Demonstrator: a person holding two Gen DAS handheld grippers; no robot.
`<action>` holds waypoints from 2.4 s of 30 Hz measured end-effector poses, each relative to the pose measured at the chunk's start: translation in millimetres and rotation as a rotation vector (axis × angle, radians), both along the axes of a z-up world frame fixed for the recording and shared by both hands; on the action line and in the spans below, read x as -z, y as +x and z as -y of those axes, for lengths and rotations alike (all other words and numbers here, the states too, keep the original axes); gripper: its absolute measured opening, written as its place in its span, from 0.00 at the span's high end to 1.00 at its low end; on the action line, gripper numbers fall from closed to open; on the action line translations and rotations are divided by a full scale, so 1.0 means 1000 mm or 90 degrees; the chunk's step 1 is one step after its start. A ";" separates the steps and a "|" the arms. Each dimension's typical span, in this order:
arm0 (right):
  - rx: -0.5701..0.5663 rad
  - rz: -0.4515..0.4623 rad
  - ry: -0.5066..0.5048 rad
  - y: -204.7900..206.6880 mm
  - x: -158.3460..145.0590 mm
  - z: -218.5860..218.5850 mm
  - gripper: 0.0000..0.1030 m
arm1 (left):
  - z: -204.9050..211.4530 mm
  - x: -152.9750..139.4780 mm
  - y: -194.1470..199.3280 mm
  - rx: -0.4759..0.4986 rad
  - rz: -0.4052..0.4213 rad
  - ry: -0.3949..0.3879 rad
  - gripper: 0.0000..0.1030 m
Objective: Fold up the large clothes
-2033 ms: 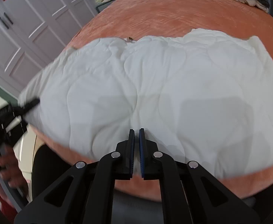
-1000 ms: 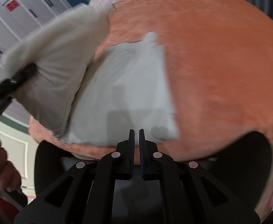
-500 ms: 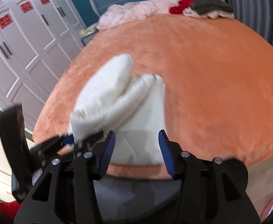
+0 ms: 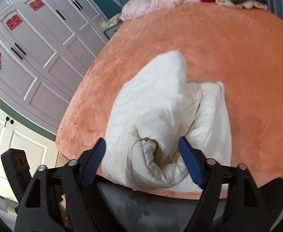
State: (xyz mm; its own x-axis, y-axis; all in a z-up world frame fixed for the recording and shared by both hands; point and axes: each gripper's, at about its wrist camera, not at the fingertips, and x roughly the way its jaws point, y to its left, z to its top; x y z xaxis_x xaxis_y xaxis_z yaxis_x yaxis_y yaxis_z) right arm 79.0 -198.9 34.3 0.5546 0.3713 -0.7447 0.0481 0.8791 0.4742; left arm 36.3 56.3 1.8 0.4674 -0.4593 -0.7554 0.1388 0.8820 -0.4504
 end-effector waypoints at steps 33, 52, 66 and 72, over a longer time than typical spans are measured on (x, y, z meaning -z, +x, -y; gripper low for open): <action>0.072 -0.140 -0.122 -0.037 0.125 0.042 0.80 | 0.105 0.070 0.018 0.130 0.000 0.250 0.57; 0.124 -0.045 -0.003 -0.058 0.038 0.082 0.48 | 0.055 0.003 0.051 0.087 0.030 0.146 0.57; 0.224 -0.074 0.027 0.088 0.057 0.083 0.50 | 0.078 -0.012 0.180 0.032 0.008 0.128 0.56; 0.240 -0.015 -0.028 0.068 0.060 0.080 0.87 | 0.104 0.015 0.190 0.051 -0.001 0.161 0.56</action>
